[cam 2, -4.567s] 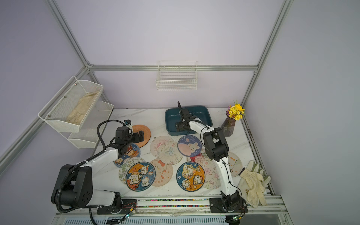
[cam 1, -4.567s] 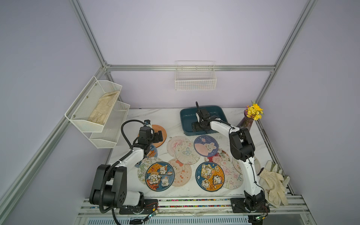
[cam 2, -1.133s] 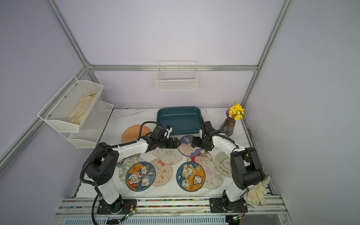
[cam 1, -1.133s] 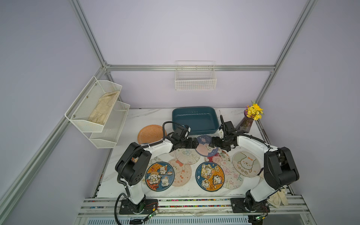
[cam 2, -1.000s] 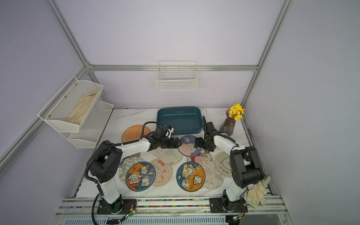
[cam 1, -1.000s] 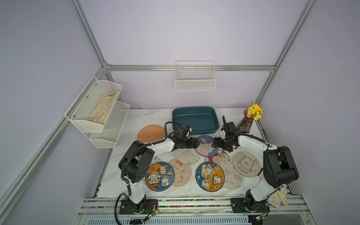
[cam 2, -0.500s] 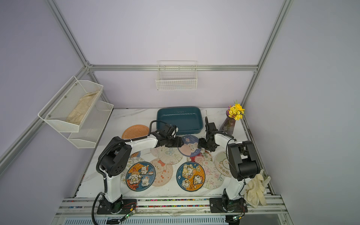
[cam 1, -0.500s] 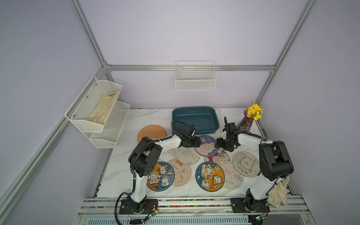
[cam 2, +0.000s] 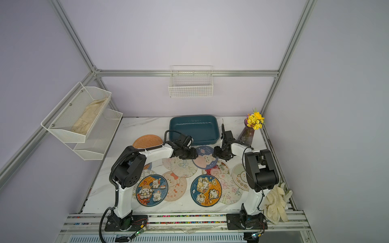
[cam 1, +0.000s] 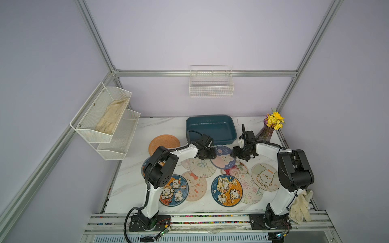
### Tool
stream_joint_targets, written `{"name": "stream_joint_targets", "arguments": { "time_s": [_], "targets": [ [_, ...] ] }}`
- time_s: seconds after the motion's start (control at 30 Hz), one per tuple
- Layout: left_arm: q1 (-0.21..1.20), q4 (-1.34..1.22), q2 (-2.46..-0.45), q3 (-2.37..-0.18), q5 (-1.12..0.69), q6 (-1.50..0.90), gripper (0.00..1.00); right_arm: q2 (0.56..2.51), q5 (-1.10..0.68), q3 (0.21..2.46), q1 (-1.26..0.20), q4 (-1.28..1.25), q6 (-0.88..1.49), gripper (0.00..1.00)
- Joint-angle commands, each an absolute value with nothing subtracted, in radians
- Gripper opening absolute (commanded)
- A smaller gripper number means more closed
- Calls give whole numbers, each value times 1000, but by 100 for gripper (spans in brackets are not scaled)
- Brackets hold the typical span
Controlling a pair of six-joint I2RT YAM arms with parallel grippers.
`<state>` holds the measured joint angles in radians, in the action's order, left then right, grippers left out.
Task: Put the coasters into the storage box
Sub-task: Pick up the coaster from the center of the board.
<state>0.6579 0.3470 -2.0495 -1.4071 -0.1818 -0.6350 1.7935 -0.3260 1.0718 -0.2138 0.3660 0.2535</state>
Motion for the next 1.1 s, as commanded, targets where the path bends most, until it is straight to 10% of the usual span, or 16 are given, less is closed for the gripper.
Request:
{"name": "stream_joint_targets", "arguments": {
  "time_s": [0.0,0.73,1.07],
  "targets": [
    [666,370,-2057,-1495,-190,-621,55,1831,-349,1055,-210,387,265,60],
    [675,397,-2095,-1526,-235,-622,52,1888,-410,1061,-228,416,248,45],
    [676,397,-2082,-1523,-228,-617,56,1862,-424,1055,-228,384,266,19]
  ]
}}
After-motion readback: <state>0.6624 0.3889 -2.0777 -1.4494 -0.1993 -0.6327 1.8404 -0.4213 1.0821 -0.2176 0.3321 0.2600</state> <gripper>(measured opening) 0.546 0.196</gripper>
